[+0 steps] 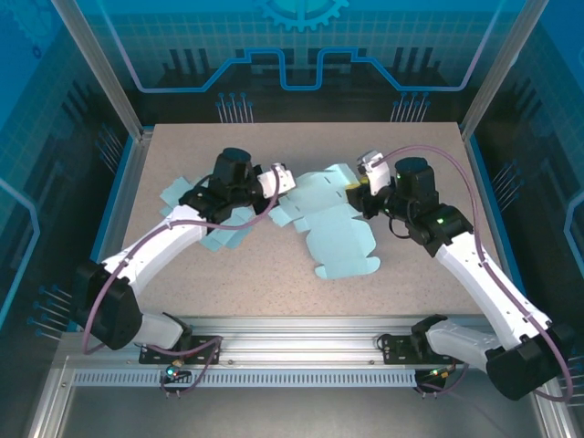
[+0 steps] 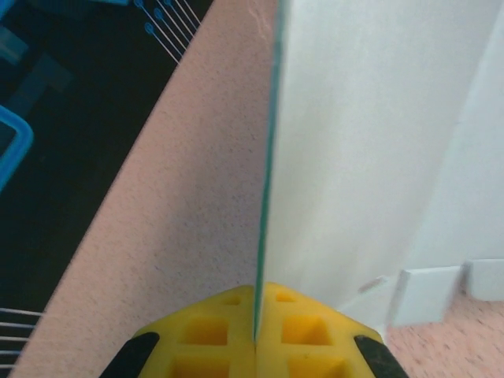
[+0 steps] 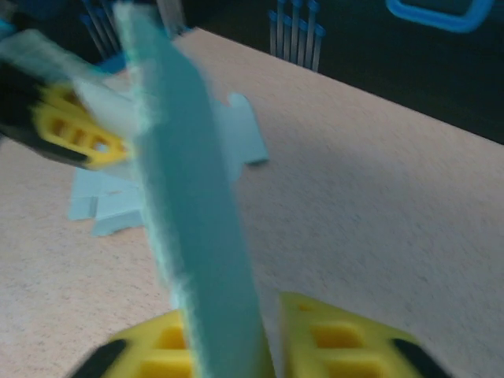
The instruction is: Fold the paper box
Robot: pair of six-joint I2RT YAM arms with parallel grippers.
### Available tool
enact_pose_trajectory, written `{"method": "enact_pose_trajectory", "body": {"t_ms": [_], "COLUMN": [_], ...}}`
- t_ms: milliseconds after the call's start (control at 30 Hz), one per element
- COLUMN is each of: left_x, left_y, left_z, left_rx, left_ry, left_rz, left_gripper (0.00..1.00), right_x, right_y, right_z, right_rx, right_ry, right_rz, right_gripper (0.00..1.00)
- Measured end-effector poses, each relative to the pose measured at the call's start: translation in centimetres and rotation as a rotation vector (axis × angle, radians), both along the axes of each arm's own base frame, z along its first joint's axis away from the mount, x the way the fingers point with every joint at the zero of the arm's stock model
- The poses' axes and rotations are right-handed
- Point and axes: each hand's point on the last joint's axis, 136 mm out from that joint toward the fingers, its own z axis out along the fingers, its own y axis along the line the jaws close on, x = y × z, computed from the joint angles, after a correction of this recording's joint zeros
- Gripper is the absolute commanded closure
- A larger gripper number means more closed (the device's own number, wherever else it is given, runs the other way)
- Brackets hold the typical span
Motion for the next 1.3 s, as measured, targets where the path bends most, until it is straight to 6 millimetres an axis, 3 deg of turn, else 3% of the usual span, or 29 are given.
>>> {"method": "enact_pose_trajectory", "body": {"t_ms": [100, 233, 467, 667, 900, 1033, 1300], "left_x": [1.1, 3.6, 6.7, 8.1, 8.5, 8.4, 8.5], "left_y": [-1.4, -2.1, -2.5, -3.1, -3.6, -3.7, -3.6], "left_z": [-0.3, -3.0, -7.5, -9.1, -10.2, -10.9, -10.8], "left_rx": [0.032, 0.127, 0.323, 0.391, 0.453, 0.476, 0.495], "left_ry": [-0.059, -0.083, -0.109, -0.119, -0.147, -0.146, -0.158], "left_rz": [0.045, 0.136, 0.225, 0.246, 0.247, 0.240, 0.242], "left_gripper": [1.00, 1.00, 1.00, 1.00, 1.00, 1.00, 1.00], "right_x": [1.3, 2.3, 2.2, 1.1, 0.7, 1.6, 4.8], "right_y": [-3.0, -6.8, -9.0, -9.3, -8.3, -7.6, -5.5], "right_z": [-2.5, -4.8, -5.5, -5.0, -5.8, -6.4, -7.4], "right_rx": [0.018, 0.063, 0.171, 0.267, 0.357, 0.359, 0.407], "right_ry": [0.090, 0.190, 0.283, 0.326, 0.413, 0.458, 0.539], "right_rz": [-0.129, -0.296, -0.441, -0.508, -0.514, -0.504, -0.477], "right_gripper": [0.51, 0.42, 0.34, 0.34, 0.34, 0.40, 0.39]}}
